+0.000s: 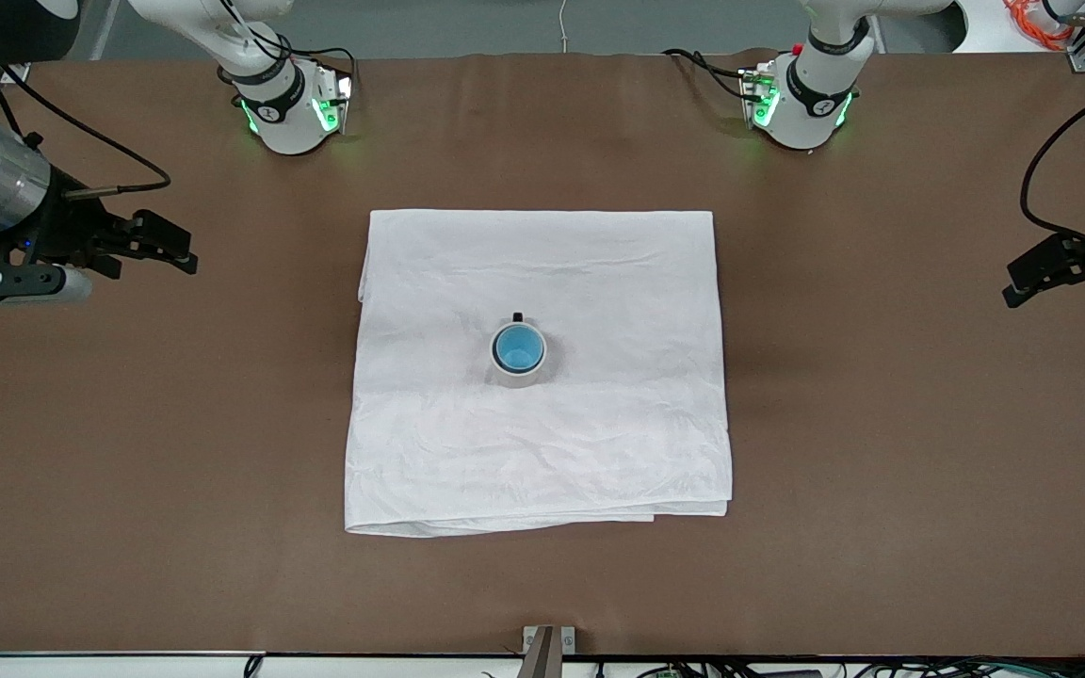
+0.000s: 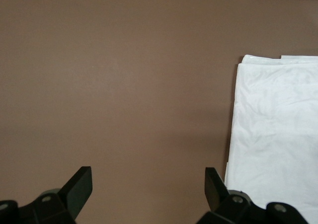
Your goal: Place blue cup into white mug on cloth
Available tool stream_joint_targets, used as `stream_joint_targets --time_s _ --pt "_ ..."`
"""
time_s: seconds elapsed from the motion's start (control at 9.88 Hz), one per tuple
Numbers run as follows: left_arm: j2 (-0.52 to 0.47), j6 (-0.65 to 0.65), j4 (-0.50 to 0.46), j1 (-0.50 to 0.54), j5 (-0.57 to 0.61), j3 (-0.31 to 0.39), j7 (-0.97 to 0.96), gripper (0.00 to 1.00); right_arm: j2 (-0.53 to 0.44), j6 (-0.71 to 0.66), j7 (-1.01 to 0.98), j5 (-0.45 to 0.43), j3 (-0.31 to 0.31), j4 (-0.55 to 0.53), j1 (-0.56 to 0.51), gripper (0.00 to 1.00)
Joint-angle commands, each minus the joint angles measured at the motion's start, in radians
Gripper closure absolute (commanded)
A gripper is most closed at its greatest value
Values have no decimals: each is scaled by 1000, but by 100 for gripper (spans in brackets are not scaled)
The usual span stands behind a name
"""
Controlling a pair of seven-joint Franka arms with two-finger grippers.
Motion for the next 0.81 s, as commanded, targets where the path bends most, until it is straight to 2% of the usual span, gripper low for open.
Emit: stream_joint_targets --time_s 0.0,0.1,0.3,0.51,0.61,0.71 --pt "-57 19 -51 -3 -12 9 -9 0 -17 7 -6 57 -1 -38 -8 0" --pt "-52 19 -47 -1 -12 12 -6 0 -17 16 -7 81 -3 -53 -6 0" --pt "-13 19 5 14 -22 7 -5 0 -17 47 -7 85 0 -81 8 0" --pt "-8 19 9 17 -24 1 -2 0 -17 50 -7 85 -1 -89 23 0" --pt "-11 17 8 13 -26 1 9 0 -20 44 -9 78 -3 -86 21 0" --pt "-15 17 6 11 -26 -1 -8 0 -29 40 0 25 -3 -72 25 0"
